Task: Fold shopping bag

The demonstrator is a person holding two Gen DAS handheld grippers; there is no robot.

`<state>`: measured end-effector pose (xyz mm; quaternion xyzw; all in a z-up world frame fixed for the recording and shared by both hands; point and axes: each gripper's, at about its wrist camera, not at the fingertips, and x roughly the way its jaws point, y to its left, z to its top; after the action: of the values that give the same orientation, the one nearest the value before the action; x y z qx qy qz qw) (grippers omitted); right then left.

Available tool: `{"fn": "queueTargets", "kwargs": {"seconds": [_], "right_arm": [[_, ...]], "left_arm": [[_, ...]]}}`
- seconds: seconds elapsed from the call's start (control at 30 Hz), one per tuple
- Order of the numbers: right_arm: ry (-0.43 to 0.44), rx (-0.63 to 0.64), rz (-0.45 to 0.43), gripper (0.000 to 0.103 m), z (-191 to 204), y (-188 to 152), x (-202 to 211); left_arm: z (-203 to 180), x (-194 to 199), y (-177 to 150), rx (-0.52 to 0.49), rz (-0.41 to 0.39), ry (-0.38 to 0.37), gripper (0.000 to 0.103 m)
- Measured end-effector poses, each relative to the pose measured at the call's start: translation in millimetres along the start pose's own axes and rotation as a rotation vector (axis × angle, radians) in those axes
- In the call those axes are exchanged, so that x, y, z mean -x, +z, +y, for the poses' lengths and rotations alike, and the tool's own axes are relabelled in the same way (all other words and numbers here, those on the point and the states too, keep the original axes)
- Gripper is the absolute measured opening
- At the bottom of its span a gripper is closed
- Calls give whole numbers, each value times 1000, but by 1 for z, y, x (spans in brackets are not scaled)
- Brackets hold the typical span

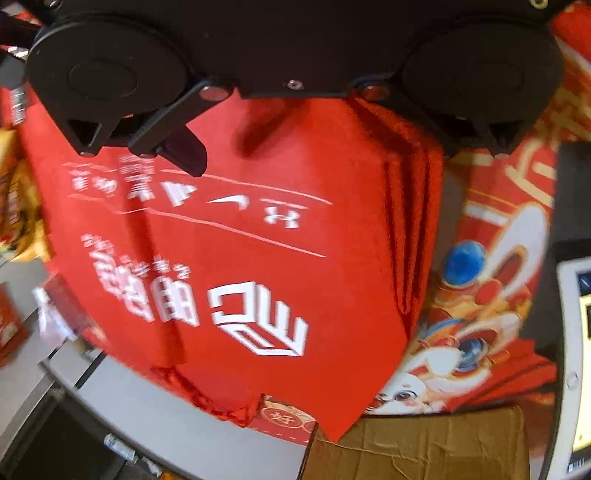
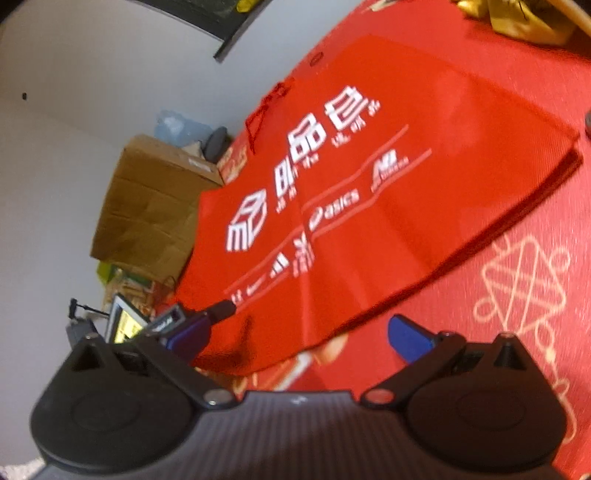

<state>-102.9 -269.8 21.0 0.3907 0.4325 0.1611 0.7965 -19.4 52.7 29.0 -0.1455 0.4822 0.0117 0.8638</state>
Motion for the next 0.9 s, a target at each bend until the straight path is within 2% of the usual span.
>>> {"fn": "queueTargets", "kwargs": {"seconds": [0.2, 0.43, 0.67, 0.77, 0.9], "right_arm": [[-32, -42, 16, 102, -4, -3, -12], [-14, 45, -51, 102, 11, -7, -34], [14, 24, -119, 102, 4, -2, -36], [-29, 23, -195, 102, -3, 4, -28], [-70, 21, -256, 102, -16, 22, -21]], "left_arm": [[-4, -2, -2, -83, 10, 82, 102], [-18, -8, -7, -189, 18, 163, 103], [-18, -10, -6, -209, 21, 163, 103], [-17, -11, -5, -229, 25, 159, 103], [-20, -10, -8, -258, 10, 167, 103]]}}
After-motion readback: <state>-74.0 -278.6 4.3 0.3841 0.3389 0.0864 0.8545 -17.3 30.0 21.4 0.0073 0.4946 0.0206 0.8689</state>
